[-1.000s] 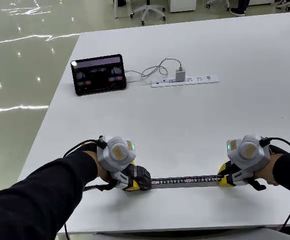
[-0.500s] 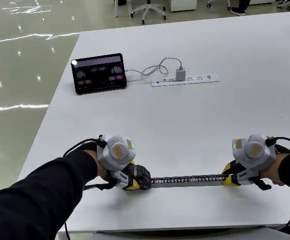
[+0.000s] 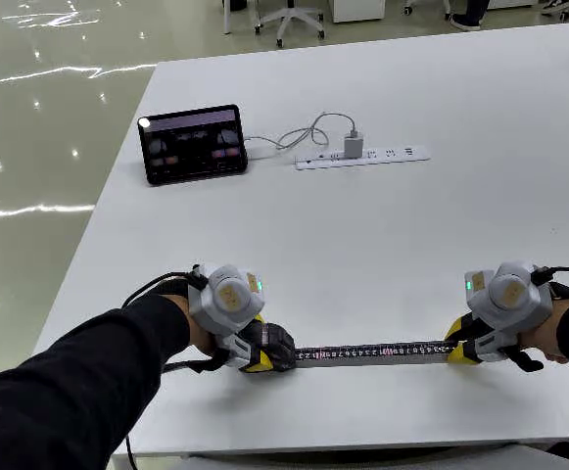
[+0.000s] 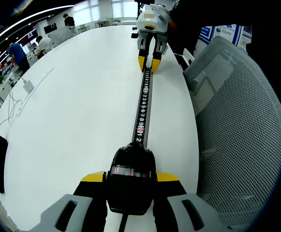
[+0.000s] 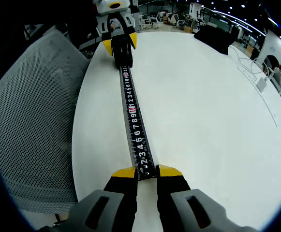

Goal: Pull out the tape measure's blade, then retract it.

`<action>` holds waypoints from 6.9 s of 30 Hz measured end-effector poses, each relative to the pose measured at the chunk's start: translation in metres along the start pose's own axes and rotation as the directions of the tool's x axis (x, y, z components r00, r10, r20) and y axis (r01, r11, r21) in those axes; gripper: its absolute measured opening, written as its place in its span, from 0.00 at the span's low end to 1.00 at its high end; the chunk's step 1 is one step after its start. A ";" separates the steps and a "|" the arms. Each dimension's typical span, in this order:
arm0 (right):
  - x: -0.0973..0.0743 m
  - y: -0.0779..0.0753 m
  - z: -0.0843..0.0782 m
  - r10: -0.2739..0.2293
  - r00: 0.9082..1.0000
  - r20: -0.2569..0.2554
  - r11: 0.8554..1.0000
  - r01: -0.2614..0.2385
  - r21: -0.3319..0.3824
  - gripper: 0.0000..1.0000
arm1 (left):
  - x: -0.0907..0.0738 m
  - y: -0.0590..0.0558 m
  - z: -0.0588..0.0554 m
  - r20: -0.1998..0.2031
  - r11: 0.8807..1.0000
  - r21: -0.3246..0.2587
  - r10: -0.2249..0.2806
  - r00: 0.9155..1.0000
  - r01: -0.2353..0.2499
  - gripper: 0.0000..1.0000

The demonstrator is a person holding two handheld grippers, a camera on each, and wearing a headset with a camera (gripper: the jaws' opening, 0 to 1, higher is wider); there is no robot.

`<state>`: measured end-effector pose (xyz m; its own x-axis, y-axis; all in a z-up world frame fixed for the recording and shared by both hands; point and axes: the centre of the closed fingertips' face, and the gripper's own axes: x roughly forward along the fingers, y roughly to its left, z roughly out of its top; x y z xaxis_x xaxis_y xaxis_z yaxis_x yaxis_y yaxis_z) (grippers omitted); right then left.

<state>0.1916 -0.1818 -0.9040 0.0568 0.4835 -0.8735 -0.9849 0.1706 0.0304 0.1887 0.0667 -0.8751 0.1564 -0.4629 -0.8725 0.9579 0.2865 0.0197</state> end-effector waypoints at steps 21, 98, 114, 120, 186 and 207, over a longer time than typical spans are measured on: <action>-0.004 -0.002 -0.004 0.010 0.999 -0.035 1.000 -0.011 -0.012 0.10 | 0.000 0.000 0.000 0.001 1.000 -0.001 0.004 1.000 -0.004 0.32; -0.018 -0.007 0.011 -0.091 0.995 0.047 0.994 0.088 0.068 0.95 | -0.024 0.034 -0.011 0.137 0.955 -0.253 0.194 0.971 -0.155 1.00; -0.021 -0.013 0.010 -0.163 0.983 0.086 0.978 0.150 0.146 1.00 | -0.031 0.038 -0.017 0.165 0.903 -0.393 0.258 0.952 -0.176 1.00; -0.033 -0.012 0.020 -0.278 0.940 0.199 0.948 0.235 0.213 1.00 | -0.040 0.042 -0.019 0.217 0.845 -0.494 0.348 0.912 -0.205 1.00; -0.120 0.025 -0.057 -0.510 0.834 0.209 0.812 0.387 0.437 1.00 | -0.078 -0.005 -0.024 0.150 0.747 -0.609 0.439 0.886 -0.267 1.00; -0.112 0.021 -0.037 -0.464 0.859 0.217 0.849 0.361 0.385 1.00 | -0.044 0.011 -0.030 -0.015 0.392 -0.872 0.577 0.817 -0.293 1.00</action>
<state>0.1583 -0.2647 -0.8233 0.5415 0.5226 -0.6585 -0.7527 0.6503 -0.1028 0.1855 0.1149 -0.8511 0.6767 -0.2005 -0.7084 0.1196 0.9794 -0.1629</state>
